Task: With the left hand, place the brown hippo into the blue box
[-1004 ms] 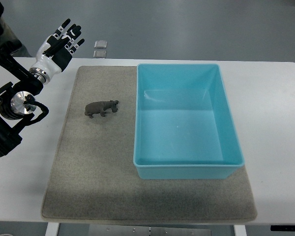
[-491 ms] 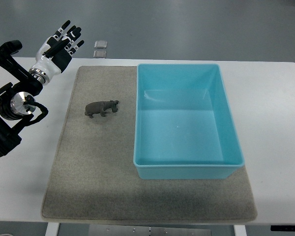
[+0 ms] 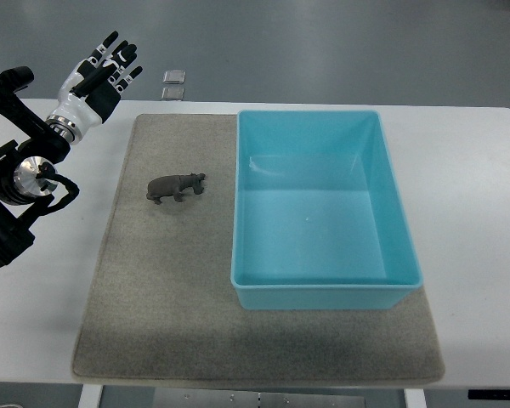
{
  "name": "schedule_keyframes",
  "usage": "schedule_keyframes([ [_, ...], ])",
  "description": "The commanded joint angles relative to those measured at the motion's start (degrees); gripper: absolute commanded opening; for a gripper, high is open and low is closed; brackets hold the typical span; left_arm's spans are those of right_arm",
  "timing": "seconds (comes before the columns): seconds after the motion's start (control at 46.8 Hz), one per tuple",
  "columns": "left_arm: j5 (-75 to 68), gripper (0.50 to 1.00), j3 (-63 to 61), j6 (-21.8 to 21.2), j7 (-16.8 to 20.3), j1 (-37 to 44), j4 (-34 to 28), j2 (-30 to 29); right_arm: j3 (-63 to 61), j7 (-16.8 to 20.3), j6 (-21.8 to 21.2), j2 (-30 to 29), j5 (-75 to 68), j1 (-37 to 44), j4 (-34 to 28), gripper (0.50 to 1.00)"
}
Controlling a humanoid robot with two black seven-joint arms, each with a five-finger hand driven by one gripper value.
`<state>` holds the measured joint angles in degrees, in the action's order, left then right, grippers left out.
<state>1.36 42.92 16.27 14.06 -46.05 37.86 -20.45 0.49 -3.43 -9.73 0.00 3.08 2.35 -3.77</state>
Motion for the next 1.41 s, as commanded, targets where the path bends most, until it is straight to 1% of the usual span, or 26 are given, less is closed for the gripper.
schedule_keyframes([
  [0.0,-0.22,0.996,-0.29,0.86,0.0,-0.09,-0.16,-0.2,0.04,0.0,-0.03,0.0,-0.01,-0.07,0.0,0.936],
  [0.214,-0.22,0.996,-2.31,1.04,0.0,-0.36,-0.16,-0.2,-0.05,0.0,-0.03,0.0,-0.01,0.02,0.0,0.936],
  [0.427,-0.22,0.996,-2.67,2.97,0.0,-0.1,-0.16,-0.38,0.04,0.0,-0.03,0.0,-0.01,0.02,0.0,0.936],
  [0.748,-0.22,0.996,-4.34,3.77,0.0,-0.36,0.11,-0.55,0.04,0.0,0.06,0.0,-0.01,-0.07,0.0,0.936],
  [0.812,-0.13,0.996,-4.34,5.08,0.0,-0.36,-0.07,-0.55,0.04,0.0,-0.03,0.0,-0.01,-0.07,0.0,0.936],
  [0.919,-0.13,0.996,-4.34,8.77,0.0,-0.18,-0.16,-0.55,0.04,0.0,-0.03,0.0,-0.01,-0.07,0.0,0.936],
  [0.983,-0.22,0.994,-4.34,9.74,0.09,-0.18,-0.42,-0.55,-0.05,0.0,0.06,0.0,-0.01,0.02,0.0,0.936],
  [1.154,-1.45,0.99,-4.34,9.74,0.0,-0.45,-0.51,-0.73,0.04,0.0,-0.03,0.0,-0.01,0.02,0.0,0.936],
  [1.389,-8.13,0.988,-4.34,9.74,0.0,-0.62,-0.51,-0.82,0.04,0.0,-0.03,0.0,-0.01,0.02,0.0,0.936],
])
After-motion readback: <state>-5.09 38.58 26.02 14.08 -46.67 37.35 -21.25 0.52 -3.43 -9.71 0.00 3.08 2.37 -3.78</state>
